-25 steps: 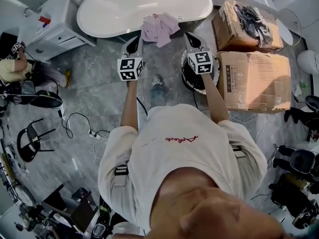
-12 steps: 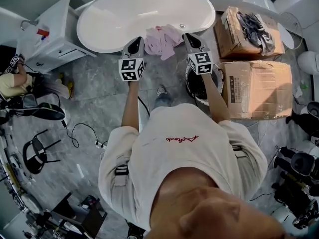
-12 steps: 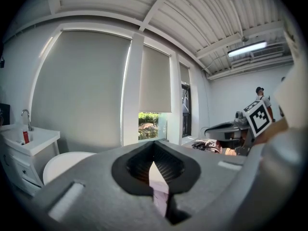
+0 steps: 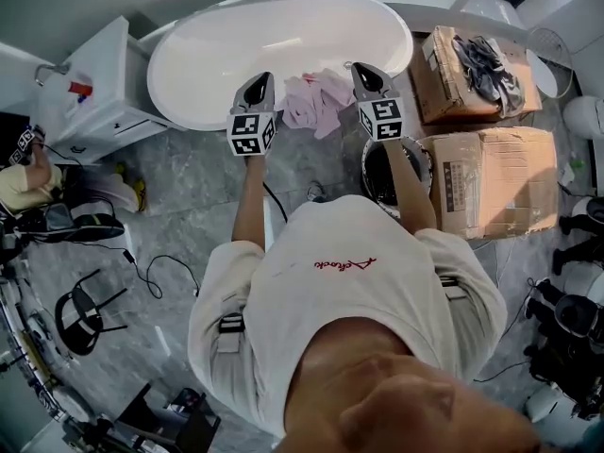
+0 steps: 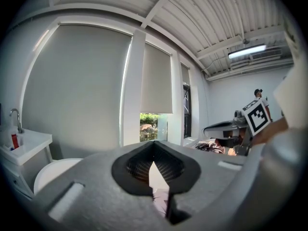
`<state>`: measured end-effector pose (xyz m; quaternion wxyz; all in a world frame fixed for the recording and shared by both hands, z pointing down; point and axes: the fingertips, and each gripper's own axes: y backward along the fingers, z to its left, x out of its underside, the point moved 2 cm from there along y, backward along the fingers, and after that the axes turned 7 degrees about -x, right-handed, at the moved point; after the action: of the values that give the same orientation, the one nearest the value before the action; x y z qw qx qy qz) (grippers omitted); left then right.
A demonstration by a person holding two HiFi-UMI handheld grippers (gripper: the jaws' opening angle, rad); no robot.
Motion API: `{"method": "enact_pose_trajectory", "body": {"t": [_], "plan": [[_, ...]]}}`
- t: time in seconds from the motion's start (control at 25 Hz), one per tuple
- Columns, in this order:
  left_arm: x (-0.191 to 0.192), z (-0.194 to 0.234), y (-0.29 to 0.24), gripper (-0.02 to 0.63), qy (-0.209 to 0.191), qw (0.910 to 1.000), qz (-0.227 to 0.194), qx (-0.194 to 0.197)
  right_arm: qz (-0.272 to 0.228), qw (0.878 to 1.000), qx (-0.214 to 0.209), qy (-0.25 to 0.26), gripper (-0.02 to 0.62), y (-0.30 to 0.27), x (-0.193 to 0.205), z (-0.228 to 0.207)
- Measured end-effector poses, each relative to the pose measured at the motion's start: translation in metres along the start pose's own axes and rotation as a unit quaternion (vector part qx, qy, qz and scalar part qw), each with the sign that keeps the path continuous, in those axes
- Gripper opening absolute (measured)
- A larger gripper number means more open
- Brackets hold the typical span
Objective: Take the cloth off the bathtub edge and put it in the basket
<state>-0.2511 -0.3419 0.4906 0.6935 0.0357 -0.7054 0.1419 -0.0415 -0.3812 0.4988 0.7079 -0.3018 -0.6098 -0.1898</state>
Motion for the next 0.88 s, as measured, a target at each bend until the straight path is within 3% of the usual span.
{"method": "enact_pose_trajectory", "body": {"t": [0.32, 0.88], "plan": [[0.003, 0.023, -0.036, 0.0, 0.004, 0.9997, 0.003, 0.022, -0.007, 1.0, 0.014, -0.001, 0.008, -0.037, -0.007, -0.002], [0.017, 0.008, -0.052, 0.0, 0.009, 0.9985, 0.016, 0.052, 0.015, 0.999, 0.033, -0.013, 0.008, -0.033, 0.012, -0.011]]}}
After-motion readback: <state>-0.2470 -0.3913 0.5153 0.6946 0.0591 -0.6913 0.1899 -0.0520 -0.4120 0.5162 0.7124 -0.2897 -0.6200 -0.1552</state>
